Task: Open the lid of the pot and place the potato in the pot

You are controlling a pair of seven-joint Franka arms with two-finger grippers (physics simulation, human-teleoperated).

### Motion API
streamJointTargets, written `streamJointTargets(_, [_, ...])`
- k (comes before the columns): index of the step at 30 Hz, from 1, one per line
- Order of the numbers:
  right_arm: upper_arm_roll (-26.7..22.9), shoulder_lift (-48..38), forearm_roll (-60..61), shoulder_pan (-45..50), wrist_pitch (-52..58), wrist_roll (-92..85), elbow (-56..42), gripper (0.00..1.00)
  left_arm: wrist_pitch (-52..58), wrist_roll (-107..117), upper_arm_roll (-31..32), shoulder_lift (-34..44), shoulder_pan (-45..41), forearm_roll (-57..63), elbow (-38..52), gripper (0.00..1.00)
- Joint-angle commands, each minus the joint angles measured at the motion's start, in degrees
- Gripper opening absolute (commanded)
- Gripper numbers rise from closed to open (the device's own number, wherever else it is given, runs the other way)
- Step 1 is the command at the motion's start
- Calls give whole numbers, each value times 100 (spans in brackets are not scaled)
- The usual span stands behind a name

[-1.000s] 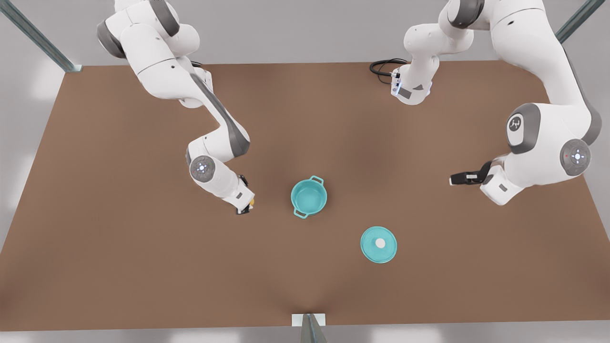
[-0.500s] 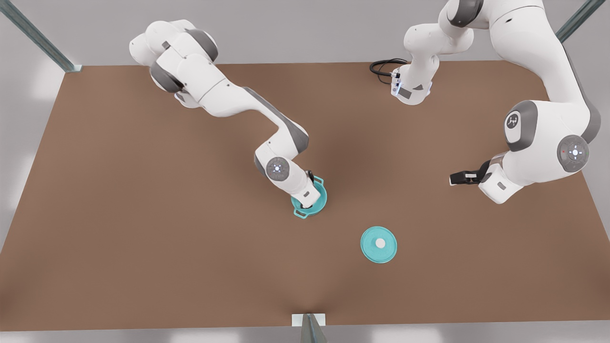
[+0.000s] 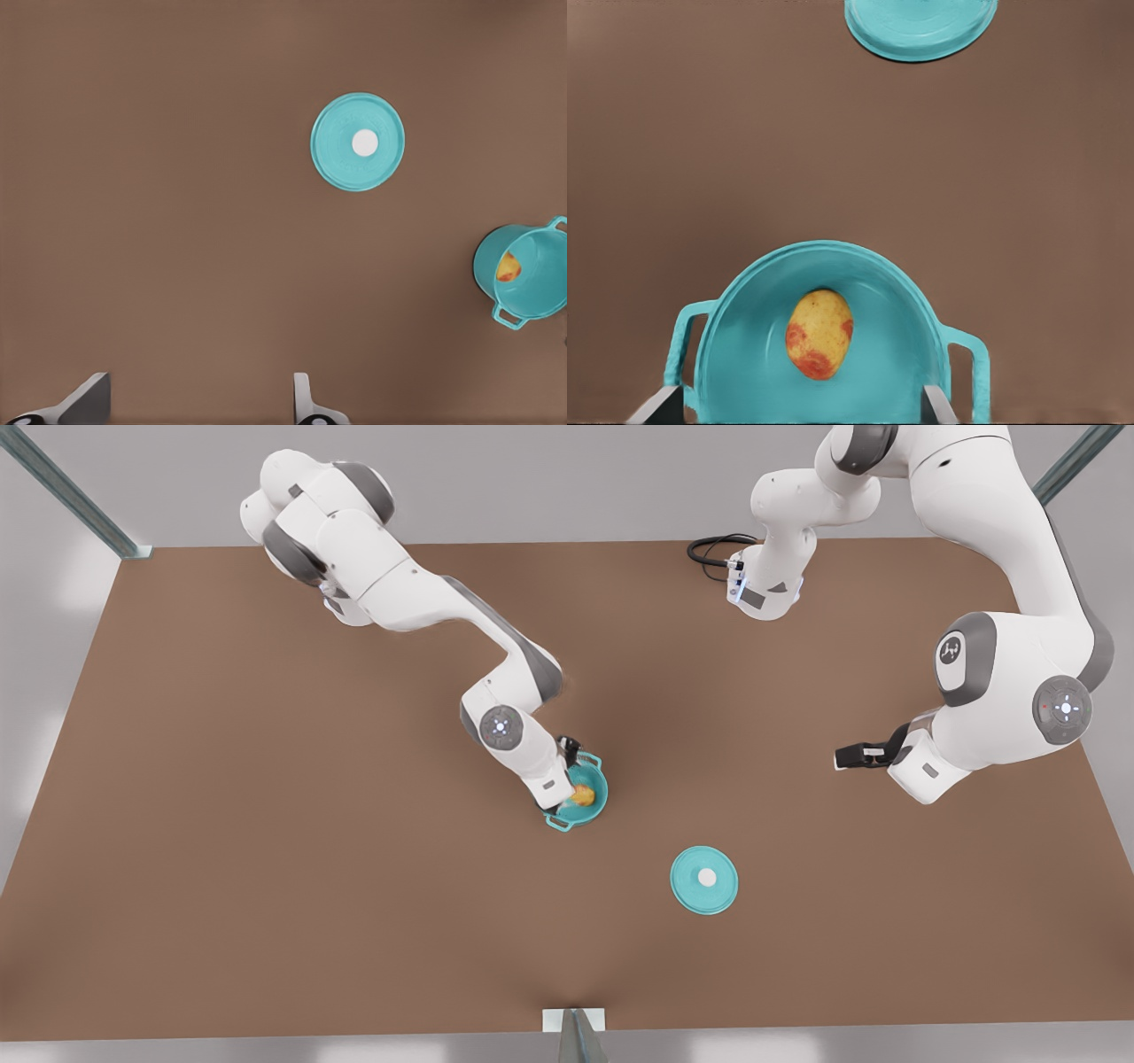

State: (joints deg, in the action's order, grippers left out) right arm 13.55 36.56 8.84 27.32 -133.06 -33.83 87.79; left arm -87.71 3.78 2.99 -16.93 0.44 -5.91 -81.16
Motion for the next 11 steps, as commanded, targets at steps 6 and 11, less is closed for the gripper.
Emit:
streamJointTargets(6, [-2030, -1995, -348, -1098, 2704, 220, 1681, 100, -18, 8, 0, 6, 0, -15, 4, 100])
streamJointTargets(11, [-2823, -1757, -603, -1493, 4042, -967, 696, 100, -18, 8, 9, 6, 0, -15, 4, 100])
